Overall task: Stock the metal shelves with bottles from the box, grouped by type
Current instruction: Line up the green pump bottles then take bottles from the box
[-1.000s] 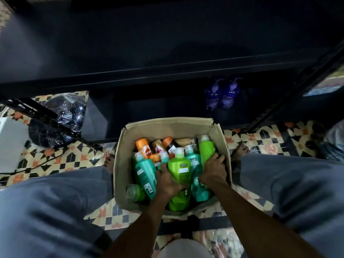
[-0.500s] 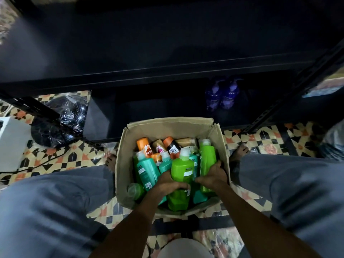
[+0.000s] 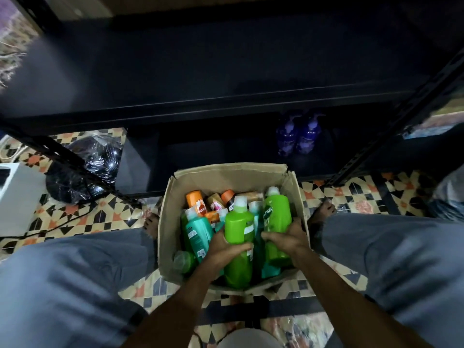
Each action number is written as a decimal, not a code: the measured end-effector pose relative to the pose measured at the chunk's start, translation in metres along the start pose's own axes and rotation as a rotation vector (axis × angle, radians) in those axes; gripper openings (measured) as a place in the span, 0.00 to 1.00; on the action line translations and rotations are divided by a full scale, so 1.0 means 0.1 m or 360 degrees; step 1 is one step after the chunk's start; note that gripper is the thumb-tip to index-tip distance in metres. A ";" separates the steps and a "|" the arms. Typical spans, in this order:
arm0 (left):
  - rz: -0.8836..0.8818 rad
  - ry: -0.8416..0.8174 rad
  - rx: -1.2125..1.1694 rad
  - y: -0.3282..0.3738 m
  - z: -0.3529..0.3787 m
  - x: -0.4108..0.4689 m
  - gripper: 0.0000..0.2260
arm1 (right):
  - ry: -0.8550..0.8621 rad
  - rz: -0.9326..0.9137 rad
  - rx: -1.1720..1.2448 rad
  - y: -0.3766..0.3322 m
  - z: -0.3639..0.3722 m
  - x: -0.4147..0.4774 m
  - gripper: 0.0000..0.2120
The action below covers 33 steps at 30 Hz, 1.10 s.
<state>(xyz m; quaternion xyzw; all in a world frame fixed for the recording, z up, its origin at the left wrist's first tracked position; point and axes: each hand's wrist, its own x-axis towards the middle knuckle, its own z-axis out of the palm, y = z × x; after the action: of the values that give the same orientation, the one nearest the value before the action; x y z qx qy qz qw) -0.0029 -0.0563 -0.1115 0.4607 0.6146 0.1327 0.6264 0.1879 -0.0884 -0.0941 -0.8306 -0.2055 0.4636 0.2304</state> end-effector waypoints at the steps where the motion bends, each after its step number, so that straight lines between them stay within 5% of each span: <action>1: 0.0061 0.0035 -0.0047 0.08 -0.05 -0.05 0.19 | -0.0009 -0.0059 0.0064 0.00 -0.02 -0.01 0.51; 5: 0.0357 0.0058 -0.0263 0.66 -0.35 -0.39 0.24 | -0.0020 -0.0356 0.0274 -0.37 -0.18 -0.31 0.49; 10: 0.0707 0.0087 -0.0453 1.66 -0.81 -0.93 0.24 | 0.0156 -0.0828 0.0576 -1.25 -0.62 -0.95 0.33; 22: 0.2056 0.0501 -0.0625 4.72 -1.70 -3.01 0.26 | 0.0297 -0.2247 0.1198 -3.78 -2.19 -3.31 0.17; 27: 0.2270 0.0605 -0.0626 5.69 -1.99 -3.38 0.24 | 0.0459 -0.2515 0.1220 -4.70 -2.48 -3.72 0.20; 33: 0.2120 0.0925 -0.0582 6.26 -2.24 -3.11 0.32 | 0.0698 -0.2415 0.1011 -5.36 -2.41 -3.52 0.27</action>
<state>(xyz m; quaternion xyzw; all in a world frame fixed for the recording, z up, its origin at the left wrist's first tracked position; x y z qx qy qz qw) -0.0174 0.1467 0.5933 0.5703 0.3144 0.7002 0.2925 0.1569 0.1039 0.5626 -0.4348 -0.5174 0.0480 0.7355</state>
